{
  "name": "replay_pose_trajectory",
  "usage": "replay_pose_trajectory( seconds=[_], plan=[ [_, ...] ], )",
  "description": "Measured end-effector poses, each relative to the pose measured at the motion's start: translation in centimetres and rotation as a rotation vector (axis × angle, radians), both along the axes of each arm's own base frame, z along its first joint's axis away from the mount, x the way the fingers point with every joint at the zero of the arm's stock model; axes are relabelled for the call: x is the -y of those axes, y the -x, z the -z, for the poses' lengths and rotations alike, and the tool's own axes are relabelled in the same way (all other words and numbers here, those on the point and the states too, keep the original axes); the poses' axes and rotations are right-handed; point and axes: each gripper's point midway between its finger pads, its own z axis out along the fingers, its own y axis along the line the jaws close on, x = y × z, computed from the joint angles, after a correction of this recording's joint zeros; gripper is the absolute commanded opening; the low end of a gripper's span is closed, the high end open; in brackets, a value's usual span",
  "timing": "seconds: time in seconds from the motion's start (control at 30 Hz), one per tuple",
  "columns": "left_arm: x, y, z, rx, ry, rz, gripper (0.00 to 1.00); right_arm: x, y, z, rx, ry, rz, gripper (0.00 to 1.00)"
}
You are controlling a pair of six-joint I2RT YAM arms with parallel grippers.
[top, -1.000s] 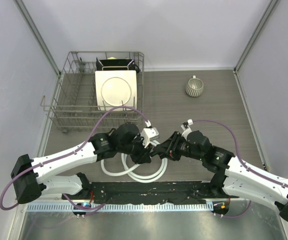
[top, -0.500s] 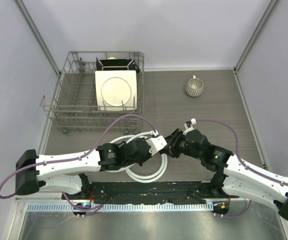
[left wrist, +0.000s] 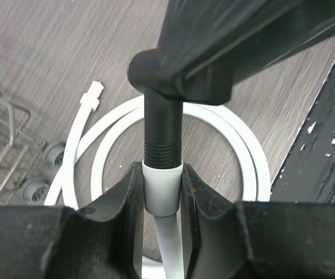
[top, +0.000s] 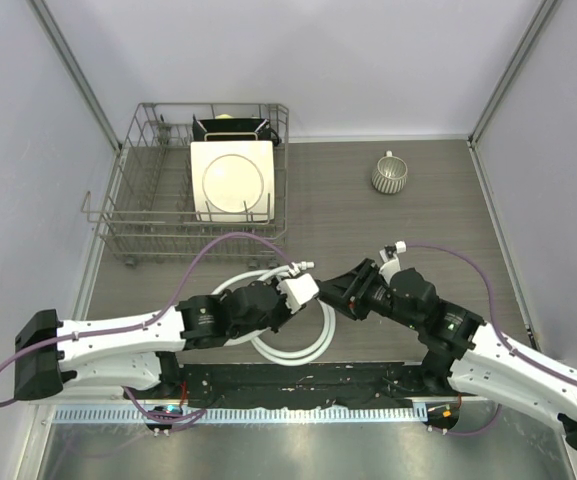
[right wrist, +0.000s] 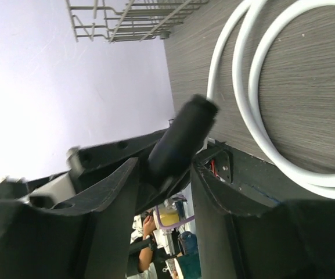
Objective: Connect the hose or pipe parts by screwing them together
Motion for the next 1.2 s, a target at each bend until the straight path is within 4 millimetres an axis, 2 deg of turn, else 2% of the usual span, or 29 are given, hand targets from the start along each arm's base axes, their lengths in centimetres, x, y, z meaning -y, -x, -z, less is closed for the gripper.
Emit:
replay_pose_trajectory(
  seconds=[0.13, 0.23, 0.37, 0.47, 0.57, 0.63, 0.73, 0.8, 0.87, 1.0, 1.1, 1.2],
  plan=[
    [-1.2, 0.1, 1.5, -0.016, -0.009, -0.006, 0.00, 0.5, 0.4, -1.4, 0.036, -0.045, 0.002, 0.52],
    [-1.6, 0.3, 1.8, -0.026, -0.004, 0.004, 0.00, 0.7, 0.4, -1.8, 0.049, -0.057, 0.007, 0.53],
    [-1.9, 0.8, 1.0, -0.042, 0.049, 0.034, 0.00, 1.4, 0.8, -1.5, 0.072, -0.021, 0.002, 0.54],
    [-2.3, 0.8, -0.3, -0.067, 0.125, 0.046, 0.00, 2.4, 1.3, -1.6, 0.198, 0.053, -0.037, 0.55],
    [-2.4, 1.0, -1.6, -0.111, 0.196, 0.082, 0.00, 3.2, 1.7, -3.5, 0.457, 0.160, -0.118, 0.57],
    [-2.2, 1.6, -2.1, -0.149, 0.227, 0.123, 0.00, 3.5, 2.3, -5.9, 0.707, 0.223, -0.202, 0.59],
    [-1.8, 3.1, -2.2, -0.227, 0.256, 0.208, 0.00, 3.4, 3.7, -8.7, 1.058, 0.281, -0.334, 0.63],
    [-1.5, 4.3, -2.2, -0.289, 0.271, 0.270, 0.00, 3.1, 4.5, -9.3, 1.251, 0.330, -0.425, 0.64],
    [-1.3, 5.4, -2.1, -0.346, 0.279, 0.325, 0.00, 2.7, 4.8, -9.5, 1.434, 0.414, -0.528, 0.66],
    [-1.1, 6.5, -1.9, -0.418, 0.279, 0.392, 0.00, 1.8, 4.4, -8.6, 1.635, 0.549, -0.693, 0.66],
    [-1.1, 6.9, -2.0, -0.444, 0.283, 0.422, 0.00, 1.1, 4.5, -6.6, 1.683, 0.586, -0.846, 0.66],
    [-1.1, 7.3, -2.2, -0.457, 0.290, 0.451, 0.00, 0.3, 5.3, -4.8, 1.690, 0.554, -0.983, 0.66]
  ],
)
